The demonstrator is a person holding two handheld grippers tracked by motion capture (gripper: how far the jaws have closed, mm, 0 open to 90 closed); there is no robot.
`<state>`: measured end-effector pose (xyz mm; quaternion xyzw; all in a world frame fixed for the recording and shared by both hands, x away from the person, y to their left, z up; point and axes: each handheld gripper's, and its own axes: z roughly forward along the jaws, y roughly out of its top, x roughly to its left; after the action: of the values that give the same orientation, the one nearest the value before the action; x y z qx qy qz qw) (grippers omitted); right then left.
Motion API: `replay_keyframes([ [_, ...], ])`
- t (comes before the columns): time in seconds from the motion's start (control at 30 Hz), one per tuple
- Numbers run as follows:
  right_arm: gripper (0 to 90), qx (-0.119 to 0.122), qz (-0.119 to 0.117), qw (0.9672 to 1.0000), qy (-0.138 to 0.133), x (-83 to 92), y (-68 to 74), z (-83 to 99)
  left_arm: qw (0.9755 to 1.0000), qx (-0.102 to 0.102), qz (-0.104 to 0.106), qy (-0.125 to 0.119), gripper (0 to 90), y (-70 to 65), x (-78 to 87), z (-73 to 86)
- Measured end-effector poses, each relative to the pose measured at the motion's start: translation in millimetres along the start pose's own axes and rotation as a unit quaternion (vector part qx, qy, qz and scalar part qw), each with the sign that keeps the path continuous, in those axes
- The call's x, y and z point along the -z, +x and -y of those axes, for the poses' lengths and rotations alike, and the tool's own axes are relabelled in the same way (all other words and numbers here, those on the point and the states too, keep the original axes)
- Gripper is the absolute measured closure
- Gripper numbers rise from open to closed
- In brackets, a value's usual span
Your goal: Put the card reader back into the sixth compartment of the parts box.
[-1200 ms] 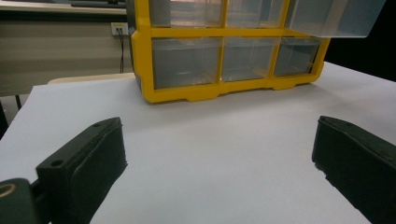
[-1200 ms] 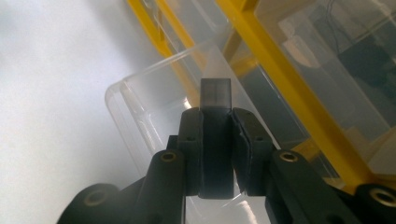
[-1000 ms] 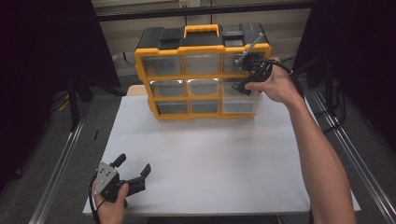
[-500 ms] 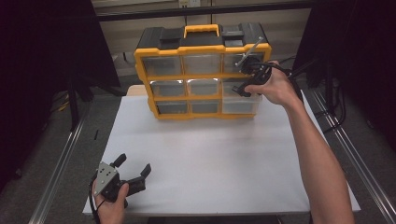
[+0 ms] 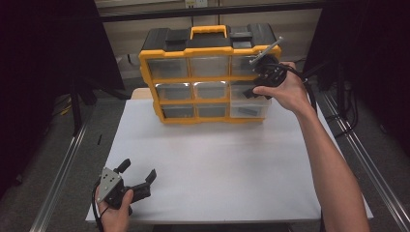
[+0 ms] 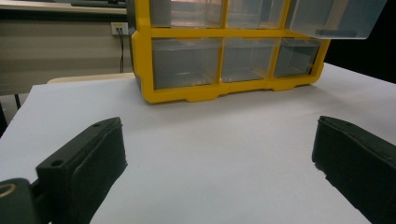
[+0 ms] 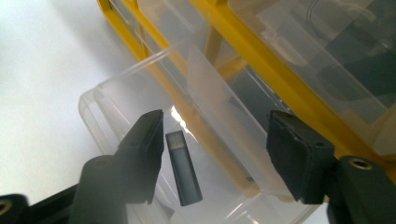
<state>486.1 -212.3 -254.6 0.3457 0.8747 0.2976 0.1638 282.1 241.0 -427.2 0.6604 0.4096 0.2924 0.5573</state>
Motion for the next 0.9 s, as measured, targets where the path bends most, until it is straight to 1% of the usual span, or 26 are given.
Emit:
replay_keyframes([
  [0.03, 30.2, -0.003, 0.003, 1.0000, -0.005, 0.9, 0.8, 0.8, 1.0000, 0.004, -0.001, -0.002, 2.8, 0.2, -0.2, -0.1],
  [0.07, 28.1, -0.004, 0.008, 0.9999, -0.010, 1.7, 1.8, 1.6, 1.0000, 0.002, -0.002, -0.001, 2.8, 1.3, 0.2, -0.4],
  [0.13, 23.6, -0.011, 0.012, 0.9995, -0.027, 4.4, 3.3, 3.8, 1.0000, 0.005, -0.005, -0.003, 2.8, 2.4, 0.5, -1.1],
  [0.17, 17.5, -0.020, 0.014, 0.9985, -0.049, 6.2, 4.6, 7.2, 1.0000, 0.006, -0.007, -0.004, 2.8, 2.8, 0.5, -1.2],
  [0.2, 17.5, -0.020, 0.014, 0.9985, -0.049, 6.2, 4.6, 7.2, 0.9999, 0.007, -0.008, -0.004, 2.8, 2.9, 0.4, -1.2],
  [0.27, 14.8, -0.033, 0.019, 0.9975, -0.060, 7.2, 5.2, 11.3, 0.9999, 0.006, -0.011, -0.003, 2.8, 2.6, 0.4, -0.7],
  [0.3, 13.5, -0.035, 0.023, 0.9968, -0.068, 7.4, 5.5, 13.6, 0.9999, 0.004, -0.010, -0.003, 2.7, 2.0, 0.1, -0.5],
  [0.33, 13.4, -0.042, 0.028, 0.9956, -0.080, 8.3, 4.9, 16.6, 1.0000, 0.002, -0.009, -0.002, 2.7, 1.6, 0.0, -0.5],
  [0.4, 10.0, -0.067, 0.030, 0.9918, -0.104, 10.2, 2.7, 23.2, 1.0000, -0.001, -0.009, -0.002, 2.7, 1.7, 0.6, -1.1],
  [0.47, 8.8, -0.084, 0.036, 0.9878, -0.126, 11.9, 0.7, 29.5, 0.9999, 0.001, -0.010, -0.004, 2.8, 1.6, 0.7, -1.0],
  [0.53, 6.5, -0.092, 0.039, 0.9845, -0.144, 14.4, -0.6, 35.4, 0.9999, 0.003, -0.010, -0.004, 2.8, 2.1, 0.4, -0.7],
  [0.57, 5.9, -0.098, 0.044, 0.9825, -0.152, 15.6, -0.6, 38.1, 0.9999, 0.003, -0.010, -0.004, 2.7, 2.4, 0.2, -0.6],
  [0.63, 4.3, -0.102, 0.052, 0.9791, -0.168, 17.5, 0.8, 43.3, 0.9999, 0.003, -0.009, -0.003, 2.7, 2.4, -0.1, -0.4],
  [0.67, 3.9, -0.103, 0.053, 0.9779, -0.174, 18.5, 2.0, 45.8, 0.9999, 0.003, -0.009, -0.003, 2.7, 2.2, 0.0, -0.3],
  [0.73, 3.3, -0.108, 0.054, 0.9742, -0.191, 20.2, 3.7, 50.9, 1.0000, 0.001, -0.009, -0.001, 2.7, 2.5, 0.4, 0.2],
  [0.87, 4.2, -0.130, 0.073, 0.9672, -0.206, 20.7, 8.4, 58.6, 1.0000, 0.003, -0.008, -0.002, 2.7, 3.1, 1.1, 0.3],
  [0.9, 4.3, -0.130, 0.079, 0.9656, -0.211, 20.0, 10.4, 60.3, 1.0000, 0.002, -0.009, -0.002, 2.7, 3.0, 1.7, 0.0],
])
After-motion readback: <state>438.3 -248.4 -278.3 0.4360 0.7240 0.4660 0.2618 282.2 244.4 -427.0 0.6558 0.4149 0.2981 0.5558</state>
